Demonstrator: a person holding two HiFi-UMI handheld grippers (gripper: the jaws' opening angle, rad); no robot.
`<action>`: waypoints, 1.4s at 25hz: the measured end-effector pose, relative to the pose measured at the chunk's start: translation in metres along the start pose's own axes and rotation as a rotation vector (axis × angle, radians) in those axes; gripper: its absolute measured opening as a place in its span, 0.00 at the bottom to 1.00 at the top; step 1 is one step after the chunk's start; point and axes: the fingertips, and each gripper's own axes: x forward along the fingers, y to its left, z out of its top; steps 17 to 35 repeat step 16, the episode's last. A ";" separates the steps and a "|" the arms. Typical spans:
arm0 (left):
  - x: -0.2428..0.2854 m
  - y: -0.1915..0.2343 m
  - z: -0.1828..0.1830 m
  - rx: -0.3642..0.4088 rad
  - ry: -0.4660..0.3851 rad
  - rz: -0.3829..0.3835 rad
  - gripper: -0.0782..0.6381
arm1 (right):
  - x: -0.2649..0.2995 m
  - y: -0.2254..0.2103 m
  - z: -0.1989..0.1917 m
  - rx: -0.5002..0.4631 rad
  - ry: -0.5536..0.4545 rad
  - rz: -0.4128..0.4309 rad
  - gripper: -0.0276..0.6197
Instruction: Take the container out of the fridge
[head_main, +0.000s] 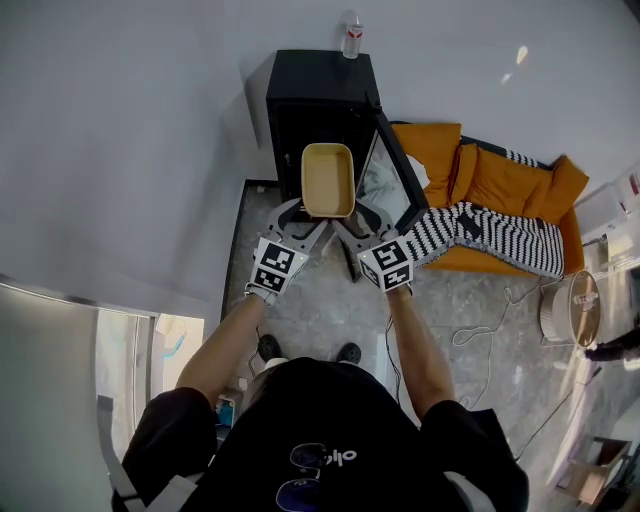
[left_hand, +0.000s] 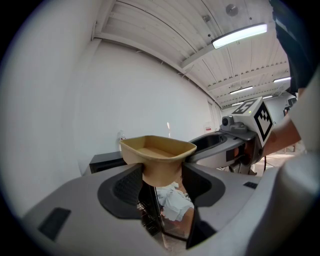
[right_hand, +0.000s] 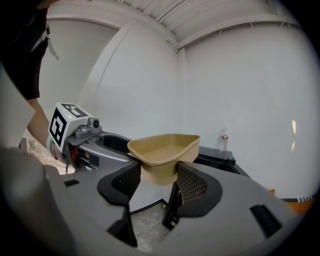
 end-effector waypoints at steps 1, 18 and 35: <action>-0.001 0.000 0.002 0.002 -0.006 0.000 0.45 | -0.001 0.001 0.000 -0.001 0.000 0.000 0.40; -0.002 -0.004 0.009 0.014 -0.025 -0.003 0.45 | -0.006 0.002 0.002 -0.007 -0.004 -0.006 0.40; -0.002 -0.004 0.009 0.014 -0.025 -0.003 0.45 | -0.006 0.002 0.002 -0.007 -0.004 -0.006 0.40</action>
